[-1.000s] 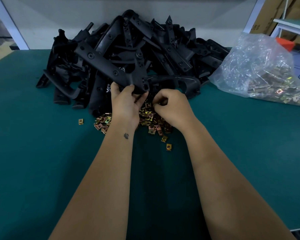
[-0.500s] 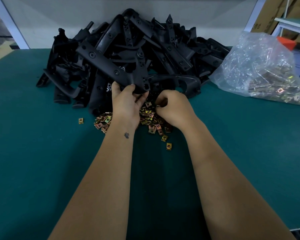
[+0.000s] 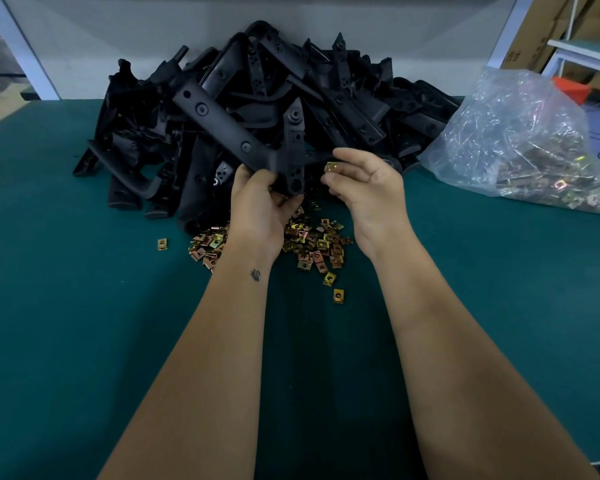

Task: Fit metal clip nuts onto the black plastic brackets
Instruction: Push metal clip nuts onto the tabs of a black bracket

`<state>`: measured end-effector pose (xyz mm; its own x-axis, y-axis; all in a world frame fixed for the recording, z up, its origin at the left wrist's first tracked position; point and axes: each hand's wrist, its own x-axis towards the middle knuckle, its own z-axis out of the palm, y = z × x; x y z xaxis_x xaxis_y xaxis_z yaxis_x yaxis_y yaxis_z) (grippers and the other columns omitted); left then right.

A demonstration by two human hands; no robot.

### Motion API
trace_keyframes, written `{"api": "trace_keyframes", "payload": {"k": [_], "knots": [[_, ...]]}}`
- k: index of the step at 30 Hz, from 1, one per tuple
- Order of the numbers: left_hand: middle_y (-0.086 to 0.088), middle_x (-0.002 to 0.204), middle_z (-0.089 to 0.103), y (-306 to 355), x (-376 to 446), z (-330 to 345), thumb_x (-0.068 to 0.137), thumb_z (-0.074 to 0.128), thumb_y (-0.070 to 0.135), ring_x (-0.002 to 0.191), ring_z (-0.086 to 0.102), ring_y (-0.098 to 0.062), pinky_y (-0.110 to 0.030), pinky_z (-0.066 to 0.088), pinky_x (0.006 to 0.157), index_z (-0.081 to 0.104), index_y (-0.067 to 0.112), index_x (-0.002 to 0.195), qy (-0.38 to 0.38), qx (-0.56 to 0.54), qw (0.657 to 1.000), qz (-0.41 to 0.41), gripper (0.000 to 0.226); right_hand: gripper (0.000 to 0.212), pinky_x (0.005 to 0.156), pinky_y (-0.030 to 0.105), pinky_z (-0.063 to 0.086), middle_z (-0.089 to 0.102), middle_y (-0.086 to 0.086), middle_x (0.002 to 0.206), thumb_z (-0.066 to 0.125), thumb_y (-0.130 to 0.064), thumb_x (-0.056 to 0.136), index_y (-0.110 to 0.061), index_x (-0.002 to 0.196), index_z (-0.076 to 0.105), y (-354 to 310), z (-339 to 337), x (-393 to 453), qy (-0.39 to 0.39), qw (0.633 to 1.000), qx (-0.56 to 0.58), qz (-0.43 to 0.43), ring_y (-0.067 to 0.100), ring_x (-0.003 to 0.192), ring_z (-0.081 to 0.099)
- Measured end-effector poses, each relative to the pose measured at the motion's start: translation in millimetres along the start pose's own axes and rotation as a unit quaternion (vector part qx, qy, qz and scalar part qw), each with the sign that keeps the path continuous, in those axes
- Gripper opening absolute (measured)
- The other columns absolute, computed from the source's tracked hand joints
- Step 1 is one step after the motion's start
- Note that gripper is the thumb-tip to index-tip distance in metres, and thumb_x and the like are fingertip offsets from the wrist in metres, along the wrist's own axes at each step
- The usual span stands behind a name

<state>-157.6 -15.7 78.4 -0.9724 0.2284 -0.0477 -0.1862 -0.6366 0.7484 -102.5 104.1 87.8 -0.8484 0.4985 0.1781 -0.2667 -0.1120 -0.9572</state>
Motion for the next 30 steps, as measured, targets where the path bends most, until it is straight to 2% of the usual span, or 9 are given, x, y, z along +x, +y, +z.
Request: {"api": "trace_keyframes", "payload": {"k": [3,9,14,18,23,30], "knots": [[-0.008,0.099,0.066,0.0,0.1,0.7,0.098,0.039,0.0,0.08,0.064,-0.021,-0.03,0.055,0.063,0.056,0.017,0.101,-0.011,0.005,1.0,-0.001,0.025,0.031,0.072,0.022,0.052,0.071,0.004,0.086,0.07,0.011,0.08,-0.01,0.102,0.069,-1.2,0.2,-0.2,-0.004,1.0,0.027,0.016,0.014,0.084,0.066],[-0.004,0.096,0.069,-1.1,-1.5,1.1,0.098,0.042,0.003,0.078,0.065,-0.017,-0.028,0.055,0.061,0.056,0.018,0.101,-0.038,0.037,0.999,-0.002,0.021,0.019,0.072,0.023,0.053,0.072,0.0,0.078,0.068,0.007,0.084,-0.009,0.095,0.07,-2.2,1.1,-1.8,-0.019,0.998,0.06,0.022,0.01,0.074,0.068],[0.001,0.092,0.07,-2.1,-2.1,1.9,0.098,0.053,0.014,0.08,0.066,-0.015,-0.028,0.054,0.061,0.056,0.019,0.102,-0.041,0.044,0.998,-0.008,0.007,0.021,0.082,0.025,0.052,0.072,0.003,0.092,0.061,0.005,0.09,-0.01,0.1,0.073,-0.6,0.6,-0.5,-0.034,0.998,0.049,0.016,0.01,0.08,0.063],[0.003,0.099,0.071,-2.4,-3.2,1.9,0.096,0.062,0.024,0.09,0.066,-0.015,-0.028,0.055,0.066,0.058,0.022,0.104,-0.048,0.06,0.997,-0.004,0.01,0.021,0.089,0.03,0.052,0.071,0.008,0.102,0.057,0.001,0.095,-0.012,0.1,0.073,-0.5,1.5,-0.3,-0.052,0.997,0.05,0.014,0.015,0.088,0.062],[0.002,0.112,0.069,-2.4,-3.9,2.0,0.094,0.066,0.026,0.101,0.066,-0.016,-0.028,0.055,0.069,0.057,0.021,0.113,-0.05,0.091,0.995,-0.001,0.022,0.019,0.082,0.026,0.052,0.07,0.008,0.098,0.056,0.002,0.095,-0.006,0.102,0.072,-0.3,0.0,0.3,-0.053,0.993,0.101,0.018,0.014,0.085,0.064],[-0.001,0.114,0.068,-3.1,-5.0,2.1,0.094,0.066,0.024,0.098,0.066,-0.015,-0.025,0.054,0.066,0.056,0.02,0.114,-0.053,0.112,0.992,-0.002,0.023,0.021,0.077,0.025,0.052,0.067,0.013,0.097,0.056,0.006,0.093,0.003,0.111,0.066,-0.2,-0.5,1.4,-0.038,0.992,0.123,0.014,0.013,0.08,0.063]]}}
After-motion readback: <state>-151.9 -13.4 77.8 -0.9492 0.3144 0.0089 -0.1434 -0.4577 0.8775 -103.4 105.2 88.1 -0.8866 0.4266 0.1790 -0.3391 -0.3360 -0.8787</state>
